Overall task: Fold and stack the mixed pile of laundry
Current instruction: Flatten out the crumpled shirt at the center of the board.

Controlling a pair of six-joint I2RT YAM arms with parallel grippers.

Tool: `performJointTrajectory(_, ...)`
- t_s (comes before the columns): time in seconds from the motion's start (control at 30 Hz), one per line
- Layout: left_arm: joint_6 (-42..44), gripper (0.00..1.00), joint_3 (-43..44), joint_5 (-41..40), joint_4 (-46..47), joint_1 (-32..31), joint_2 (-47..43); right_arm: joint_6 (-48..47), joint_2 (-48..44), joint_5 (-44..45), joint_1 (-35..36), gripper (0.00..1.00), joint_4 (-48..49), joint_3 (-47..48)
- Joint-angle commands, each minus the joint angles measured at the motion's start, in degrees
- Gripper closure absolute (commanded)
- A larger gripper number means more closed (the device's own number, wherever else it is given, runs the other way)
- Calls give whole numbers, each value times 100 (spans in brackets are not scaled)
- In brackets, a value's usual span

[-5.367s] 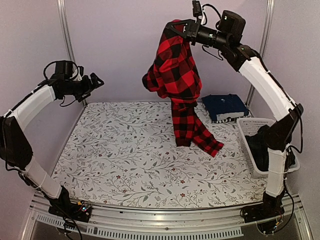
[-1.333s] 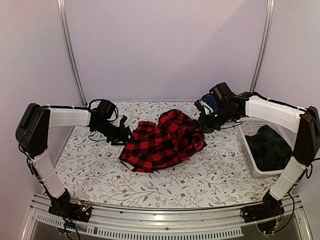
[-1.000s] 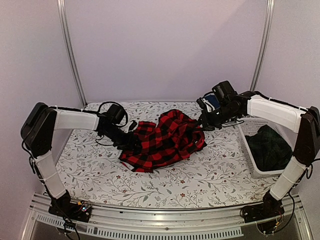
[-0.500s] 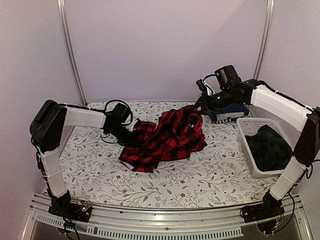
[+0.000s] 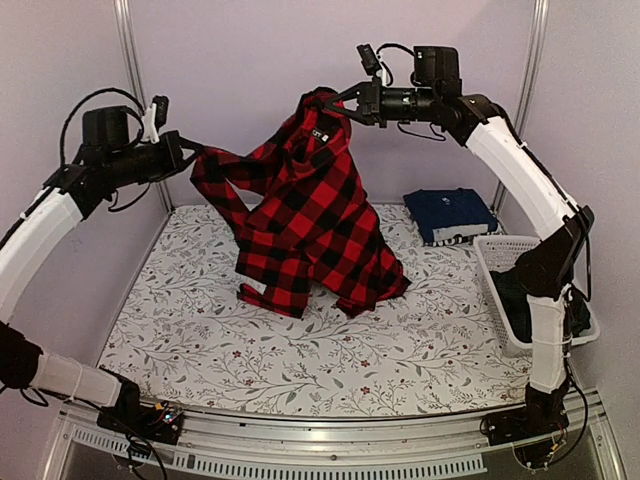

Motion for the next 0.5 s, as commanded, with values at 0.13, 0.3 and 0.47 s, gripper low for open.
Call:
performJointTrajectory(0.13,-473,100,605,171,263,-103,-1295,309,-1382,-1246,-76,100,1064,-2512)
performJointTrajectory(0.3,-359,100,807,570,282,-544,-1021,-530,-3437,-908,-1486,100,555,-5965)
performJointTrajectory(0.47,24,100,1015,975,-43,-1453,18,-1854,-3812,-474,-1535,41,-883,-6991)
